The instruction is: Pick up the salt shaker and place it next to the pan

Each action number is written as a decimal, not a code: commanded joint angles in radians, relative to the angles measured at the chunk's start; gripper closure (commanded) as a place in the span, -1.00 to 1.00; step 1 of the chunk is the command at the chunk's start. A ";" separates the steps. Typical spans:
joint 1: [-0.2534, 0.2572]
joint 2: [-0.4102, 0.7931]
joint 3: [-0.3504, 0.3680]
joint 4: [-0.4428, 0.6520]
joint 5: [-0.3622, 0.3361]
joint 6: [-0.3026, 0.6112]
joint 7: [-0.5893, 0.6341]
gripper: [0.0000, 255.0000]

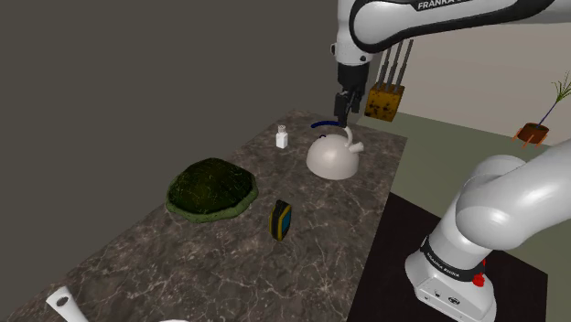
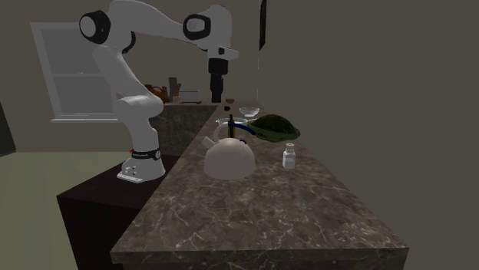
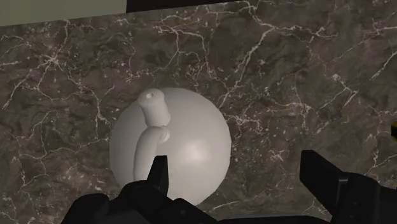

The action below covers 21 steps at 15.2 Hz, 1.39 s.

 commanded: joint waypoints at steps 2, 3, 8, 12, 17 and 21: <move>-0.003 0.108 -0.007 0.038 -0.007 0.081 -0.006 -1.00; -0.003 0.145 -0.009 0.055 -0.009 0.104 -0.008 -1.00; -0.006 0.333 -0.015 0.163 -0.016 0.200 -0.018 -1.00; -0.009 0.483 -0.018 0.273 -0.019 0.254 -0.026 -1.00; -0.011 0.673 -0.021 0.439 -0.019 0.293 -0.039 -1.00; -0.013 0.828 -0.021 0.599 -0.018 0.301 -0.051 -1.00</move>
